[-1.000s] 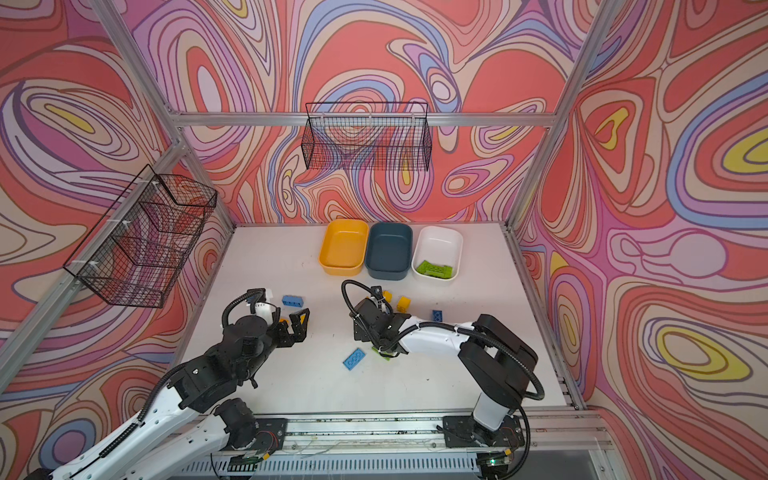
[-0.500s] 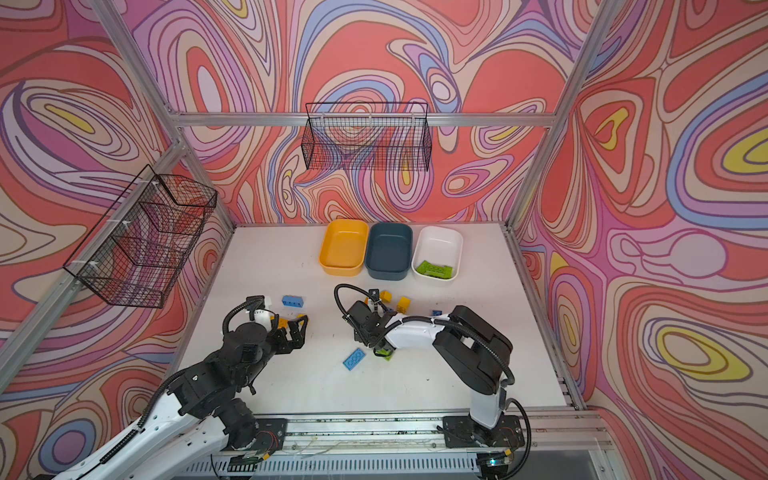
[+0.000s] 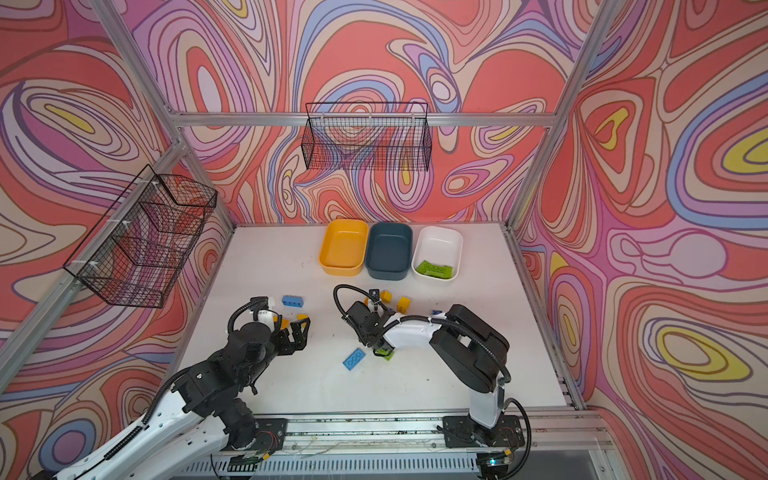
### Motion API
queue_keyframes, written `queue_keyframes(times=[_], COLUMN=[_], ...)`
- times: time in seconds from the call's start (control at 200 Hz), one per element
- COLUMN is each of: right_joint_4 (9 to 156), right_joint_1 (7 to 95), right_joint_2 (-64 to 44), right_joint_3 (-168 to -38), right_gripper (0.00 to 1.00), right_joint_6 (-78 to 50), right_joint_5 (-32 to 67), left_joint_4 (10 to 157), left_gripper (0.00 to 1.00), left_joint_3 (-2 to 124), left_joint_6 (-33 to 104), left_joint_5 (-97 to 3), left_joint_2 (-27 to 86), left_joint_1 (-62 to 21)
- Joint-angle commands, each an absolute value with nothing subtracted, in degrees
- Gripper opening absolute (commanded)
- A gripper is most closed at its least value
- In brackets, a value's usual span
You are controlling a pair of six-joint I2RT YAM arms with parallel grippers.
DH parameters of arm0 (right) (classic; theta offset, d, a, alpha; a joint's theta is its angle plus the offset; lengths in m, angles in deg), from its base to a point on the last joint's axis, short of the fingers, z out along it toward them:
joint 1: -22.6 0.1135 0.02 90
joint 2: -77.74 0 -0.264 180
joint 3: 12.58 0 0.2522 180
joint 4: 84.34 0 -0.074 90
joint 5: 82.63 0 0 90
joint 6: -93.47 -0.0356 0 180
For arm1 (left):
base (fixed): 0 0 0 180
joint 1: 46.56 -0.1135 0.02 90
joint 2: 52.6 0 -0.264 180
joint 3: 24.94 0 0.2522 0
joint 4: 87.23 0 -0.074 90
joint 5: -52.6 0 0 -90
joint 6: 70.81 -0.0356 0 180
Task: Sort the legos into containers by color
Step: 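Reach the right gripper to a lime-green brick and close on it, then carry the green brick to the white bin and open the right gripper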
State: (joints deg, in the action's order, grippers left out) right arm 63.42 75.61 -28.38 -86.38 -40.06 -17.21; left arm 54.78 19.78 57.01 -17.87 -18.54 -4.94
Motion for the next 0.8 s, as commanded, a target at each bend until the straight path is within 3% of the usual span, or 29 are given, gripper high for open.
queue_keyframes(times=[0.0, 0.275, 0.576, 0.796], right_joint_4=[62.6, 61.4, 58.6, 57.7], right_joint_1=[76.0, 71.8, 58.3, 47.6], right_joint_2=[-24.9, -14.8, -8.9, -10.6], right_joint_3=[-86.6, -87.9, -91.3, -95.2], right_gripper=[0.58, 0.57, 0.57, 0.57], right_joint_6=[-40.2, -36.5, -29.4, -26.0], right_joint_5=[-17.6, -13.7, -5.7, -0.2], left_joint_4=[53.9, 55.1, 61.5, 67.1], left_gripper=[0.95, 0.95, 0.95, 0.95], left_joint_3=[19.0, 16.6, 16.6, 16.9], left_joint_6=[58.5, 58.5, 58.5, 59.4], left_joint_5=[-18.6, -19.7, -23.3, -27.4], left_joint_2=[-18.6, -16.5, -5.8, 3.0], left_joint_1=[-4.8, -4.8, -4.9, -4.8])
